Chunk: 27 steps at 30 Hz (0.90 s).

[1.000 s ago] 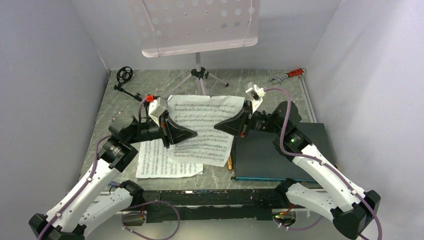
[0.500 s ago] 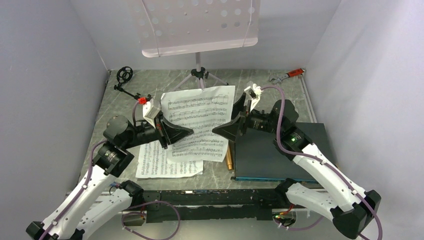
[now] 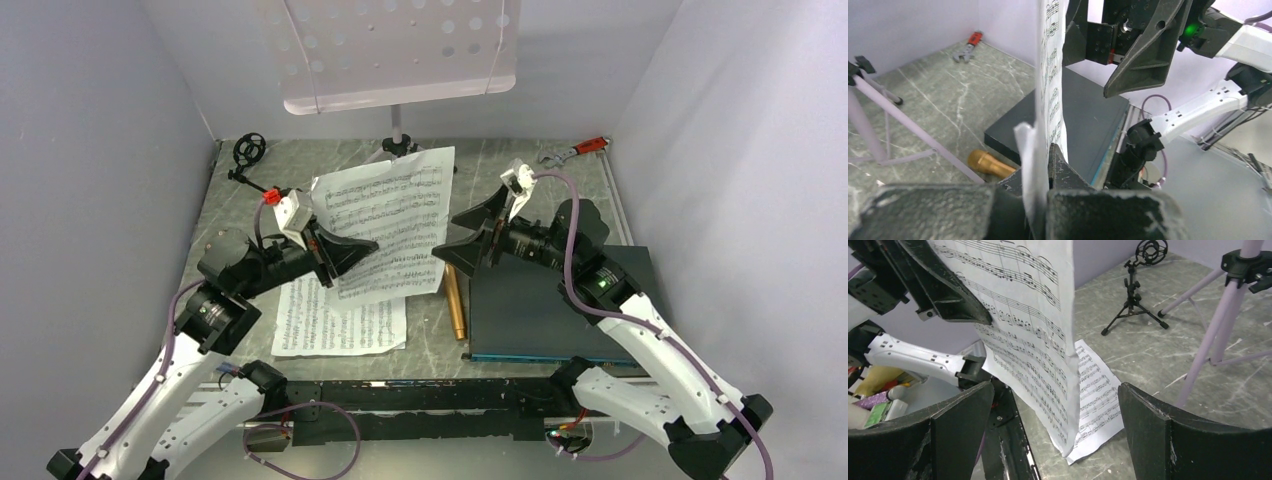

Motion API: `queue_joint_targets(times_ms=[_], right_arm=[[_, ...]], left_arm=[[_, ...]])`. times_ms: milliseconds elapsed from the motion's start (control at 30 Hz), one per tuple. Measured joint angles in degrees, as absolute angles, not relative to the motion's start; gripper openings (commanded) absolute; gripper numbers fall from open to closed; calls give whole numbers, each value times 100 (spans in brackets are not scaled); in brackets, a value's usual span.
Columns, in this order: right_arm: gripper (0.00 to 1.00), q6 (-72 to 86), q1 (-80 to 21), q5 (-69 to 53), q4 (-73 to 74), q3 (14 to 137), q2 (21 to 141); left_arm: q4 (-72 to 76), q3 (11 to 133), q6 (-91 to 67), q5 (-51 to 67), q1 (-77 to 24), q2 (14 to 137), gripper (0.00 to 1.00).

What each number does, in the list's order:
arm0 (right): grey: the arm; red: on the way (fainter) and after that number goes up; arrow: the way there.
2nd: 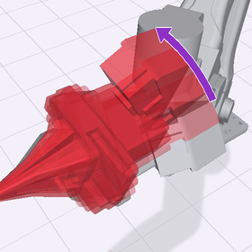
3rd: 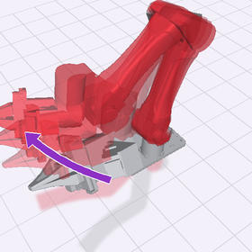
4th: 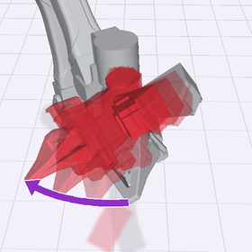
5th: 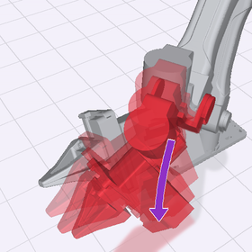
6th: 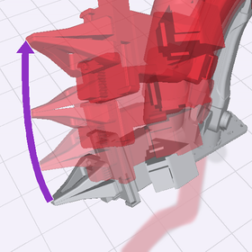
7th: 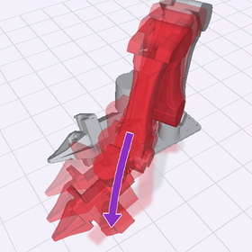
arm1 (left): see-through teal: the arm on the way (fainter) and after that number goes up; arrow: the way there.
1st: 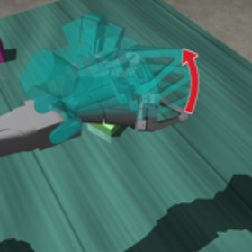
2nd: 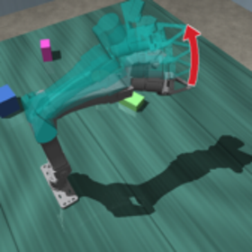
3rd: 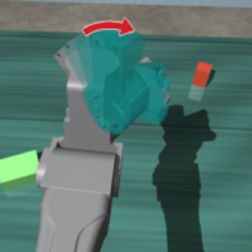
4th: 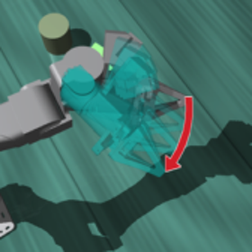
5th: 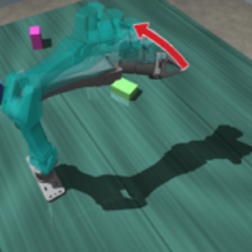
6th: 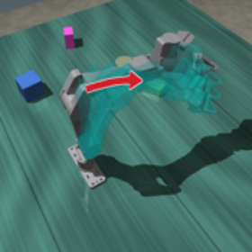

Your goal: Set up the instrument practice props

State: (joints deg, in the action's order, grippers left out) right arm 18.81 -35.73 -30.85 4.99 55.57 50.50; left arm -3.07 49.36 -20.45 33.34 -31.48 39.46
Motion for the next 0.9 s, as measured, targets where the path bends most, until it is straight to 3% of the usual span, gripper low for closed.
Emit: queue_joint_targets(times_ms=[333, 900], right_arm=[[100, 1839, -3347, -2383, 1319, 6724, 5658], [96, 1903, -2137, -1238, 2290, 9111, 6278]], left_arm=[[-423, 5461, -1669, 2827, -3148, 4169, 2], [-349, 7561, -1354, 2818, -3148, 6012, 3]])
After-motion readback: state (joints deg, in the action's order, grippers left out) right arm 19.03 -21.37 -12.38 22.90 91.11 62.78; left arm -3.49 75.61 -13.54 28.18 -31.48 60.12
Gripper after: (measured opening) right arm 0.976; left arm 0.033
